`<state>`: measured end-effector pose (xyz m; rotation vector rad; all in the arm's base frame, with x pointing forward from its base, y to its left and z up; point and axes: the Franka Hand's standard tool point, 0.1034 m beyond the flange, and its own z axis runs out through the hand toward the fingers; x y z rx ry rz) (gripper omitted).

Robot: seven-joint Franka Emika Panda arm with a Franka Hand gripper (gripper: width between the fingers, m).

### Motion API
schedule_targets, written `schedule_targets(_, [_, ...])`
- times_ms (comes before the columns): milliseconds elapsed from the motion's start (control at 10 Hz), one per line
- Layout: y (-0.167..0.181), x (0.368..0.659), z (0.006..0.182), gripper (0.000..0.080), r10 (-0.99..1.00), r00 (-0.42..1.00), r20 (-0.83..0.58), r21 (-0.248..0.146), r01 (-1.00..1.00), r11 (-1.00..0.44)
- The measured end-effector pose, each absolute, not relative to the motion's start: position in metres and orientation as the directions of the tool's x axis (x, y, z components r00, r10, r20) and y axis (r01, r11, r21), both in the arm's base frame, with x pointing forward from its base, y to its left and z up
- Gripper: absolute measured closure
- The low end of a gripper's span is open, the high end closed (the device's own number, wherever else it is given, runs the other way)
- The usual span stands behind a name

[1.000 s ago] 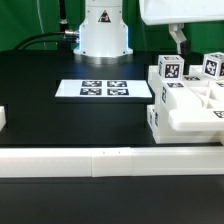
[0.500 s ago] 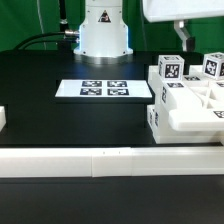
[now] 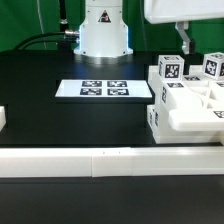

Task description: Assemble chair

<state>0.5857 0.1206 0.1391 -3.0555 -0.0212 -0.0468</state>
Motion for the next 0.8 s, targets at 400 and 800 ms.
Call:
schedule_targets(400, [0.124,0.587,0.139,0.015,0.28,0.959,0.045,-0.008,0.281,-0.96])
schedule_targets(800, [0.127,0.583,0.129,0.015,0.361,0.932,0.028,0.01,0.361,-0.933])
